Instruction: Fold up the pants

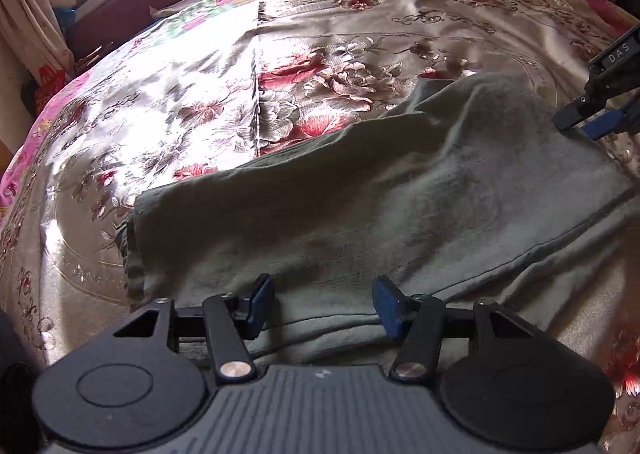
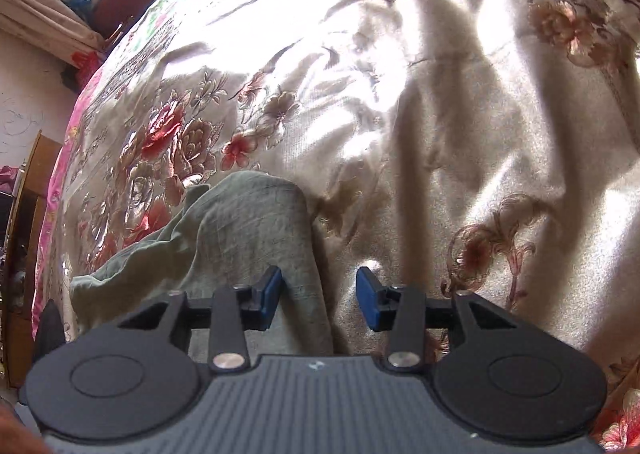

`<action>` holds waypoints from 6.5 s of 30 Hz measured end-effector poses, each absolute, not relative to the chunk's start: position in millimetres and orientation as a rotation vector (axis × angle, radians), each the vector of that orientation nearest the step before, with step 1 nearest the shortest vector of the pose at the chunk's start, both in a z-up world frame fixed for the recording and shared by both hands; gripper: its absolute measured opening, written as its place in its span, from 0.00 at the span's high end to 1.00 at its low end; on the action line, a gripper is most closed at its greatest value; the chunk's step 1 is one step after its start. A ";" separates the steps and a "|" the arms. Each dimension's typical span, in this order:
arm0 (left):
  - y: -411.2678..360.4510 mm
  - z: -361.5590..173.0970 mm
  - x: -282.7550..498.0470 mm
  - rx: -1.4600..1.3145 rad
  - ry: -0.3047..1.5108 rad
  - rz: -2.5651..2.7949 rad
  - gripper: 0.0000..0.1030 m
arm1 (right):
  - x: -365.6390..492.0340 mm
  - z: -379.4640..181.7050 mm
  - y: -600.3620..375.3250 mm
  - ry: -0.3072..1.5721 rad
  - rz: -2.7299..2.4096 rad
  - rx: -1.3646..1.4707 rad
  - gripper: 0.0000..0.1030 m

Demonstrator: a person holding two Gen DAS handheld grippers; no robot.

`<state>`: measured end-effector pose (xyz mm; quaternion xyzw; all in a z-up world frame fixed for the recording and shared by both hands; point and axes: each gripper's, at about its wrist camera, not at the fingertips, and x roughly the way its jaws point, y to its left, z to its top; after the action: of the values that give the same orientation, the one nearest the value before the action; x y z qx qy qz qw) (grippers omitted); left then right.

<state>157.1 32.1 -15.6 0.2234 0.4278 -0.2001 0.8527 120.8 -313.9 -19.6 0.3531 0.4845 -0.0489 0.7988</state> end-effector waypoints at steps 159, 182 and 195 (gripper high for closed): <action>231.8 12.6 169.5 -0.040 0.959 -0.334 0.30 | 301.7 29.4 -8.9 1.100 0.937 -0.380 0.43; 171.2 -12.4 214.3 0.083 0.942 -0.367 0.56 | 316.6 8.1 -54.9 1.246 0.676 -0.322 0.76; 186.4 39.5 182.7 0.153 0.814 -0.265 0.48 | 274.6 81.5 -32.0 0.950 0.756 -0.245 0.71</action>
<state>182.7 186.4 39.5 0.0741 0.3943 -0.1282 0.9070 274.6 -32.0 81.5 -0.1150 0.4453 0.3544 0.8142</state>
